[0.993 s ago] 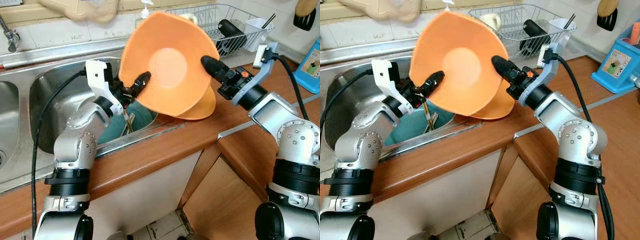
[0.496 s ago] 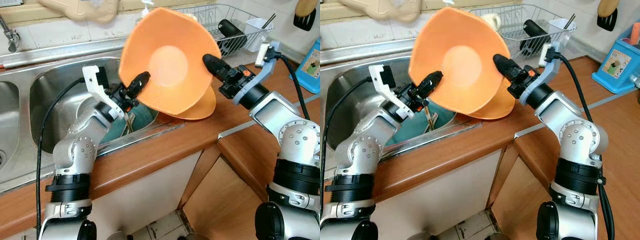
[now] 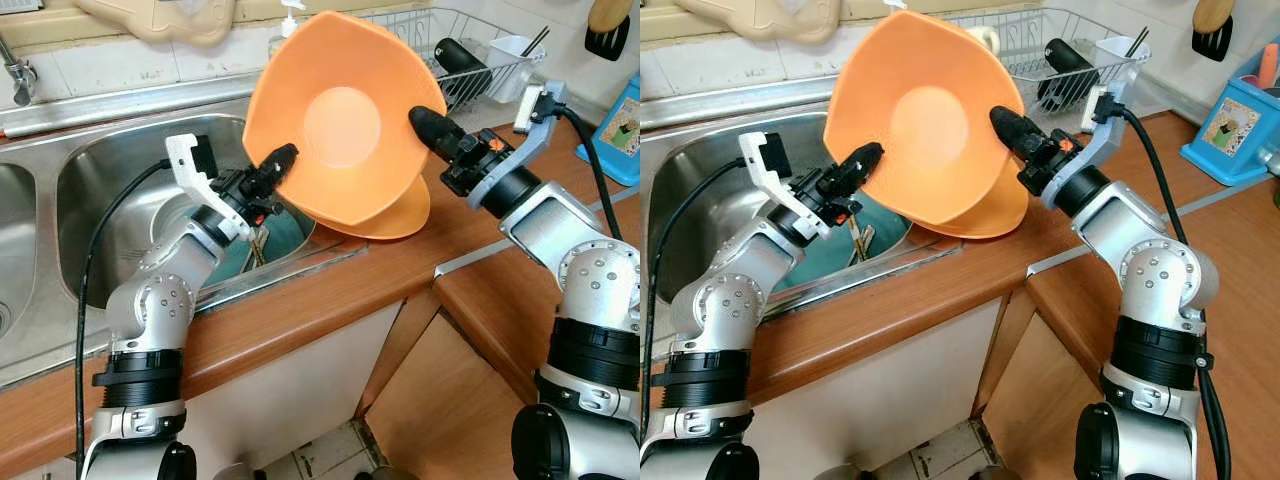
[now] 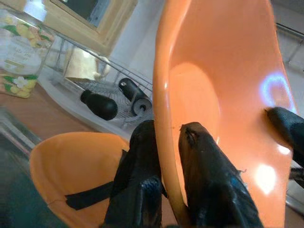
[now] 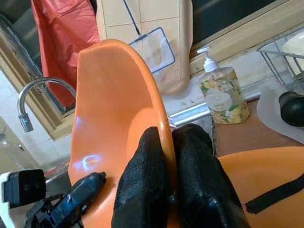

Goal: Kitchen organization

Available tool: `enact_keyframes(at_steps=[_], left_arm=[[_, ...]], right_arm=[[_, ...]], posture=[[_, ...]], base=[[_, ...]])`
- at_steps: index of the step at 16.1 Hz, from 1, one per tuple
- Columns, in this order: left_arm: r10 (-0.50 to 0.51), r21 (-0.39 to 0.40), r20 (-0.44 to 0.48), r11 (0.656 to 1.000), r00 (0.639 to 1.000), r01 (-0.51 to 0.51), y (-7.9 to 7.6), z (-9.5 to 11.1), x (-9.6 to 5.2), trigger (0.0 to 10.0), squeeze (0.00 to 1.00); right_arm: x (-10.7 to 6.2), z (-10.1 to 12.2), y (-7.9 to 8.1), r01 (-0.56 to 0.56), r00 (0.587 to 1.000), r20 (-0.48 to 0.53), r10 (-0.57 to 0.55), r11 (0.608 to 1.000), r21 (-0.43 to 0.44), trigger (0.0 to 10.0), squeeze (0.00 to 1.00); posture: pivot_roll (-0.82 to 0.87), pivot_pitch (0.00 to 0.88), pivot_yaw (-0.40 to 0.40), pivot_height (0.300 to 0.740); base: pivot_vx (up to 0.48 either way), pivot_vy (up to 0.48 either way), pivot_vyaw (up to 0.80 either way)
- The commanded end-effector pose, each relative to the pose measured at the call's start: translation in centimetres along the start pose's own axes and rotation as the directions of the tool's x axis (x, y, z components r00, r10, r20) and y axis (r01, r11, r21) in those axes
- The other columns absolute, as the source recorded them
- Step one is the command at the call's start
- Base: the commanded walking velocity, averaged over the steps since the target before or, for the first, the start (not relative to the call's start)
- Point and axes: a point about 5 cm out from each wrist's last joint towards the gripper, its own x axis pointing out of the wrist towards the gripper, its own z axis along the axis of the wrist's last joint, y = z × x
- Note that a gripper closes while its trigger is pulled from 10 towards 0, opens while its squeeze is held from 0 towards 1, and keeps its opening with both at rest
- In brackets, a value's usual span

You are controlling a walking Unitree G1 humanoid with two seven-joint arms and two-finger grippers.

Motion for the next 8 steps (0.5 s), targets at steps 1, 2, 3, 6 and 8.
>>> enact_keyframes(at_steps=[1,2,3,6,8], left_arm=[[-0.029,0.006,-0.019,1.000,0.999,0.029,-0.31,-0.10,0.01,0.0,0.00],[-0.025,0.007,-0.022,1.000,0.999,0.025,-0.30,-0.12,0.01,0.0,0.00],[-0.022,0.009,-0.022,1.000,1.000,0.022,-0.27,-0.10,0.02,0.0,0.00],[0.011,0.015,-0.017,1.000,1.000,-0.011,0.03,0.02,0.10,0.0,0.00],[0.036,0.018,-0.019,0.999,0.999,-0.035,0.26,-0.02,0.15,0.0,0.00]], right_arm=[[-0.31,1.29,0.06,-0.002,0.998,0.064,0.003,1.000,-0.011,0.0,0.00],[-0.27,1.26,0.13,-0.005,0.998,0.064,0.006,1.000,-0.012,0.0,0.00],[-0.26,1.25,0.15,-0.006,0.998,0.063,0.007,1.000,-0.013,0.0,0.00],[-0.24,1.21,0.22,-0.007,0.998,0.059,0.009,1.000,-0.021,0.0,0.00],[-0.21,1.11,0.29,-0.007,0.999,0.051,0.009,0.999,-0.033,0.2,0.00]], posture=[[-0.22,0.000,0.009,0.740],[-0.22,0.000,0.009,0.740],[-0.22,0.000,0.010,0.740],[-0.22,0.000,0.010,0.740],[-0.22,0.000,0.010,0.740]], base=[[0.000,0.000,0.00],[0.000,0.000,0.00],[0.000,0.000,0.00],[0.000,0.000,0.00],[0.000,0.000,0.00]])
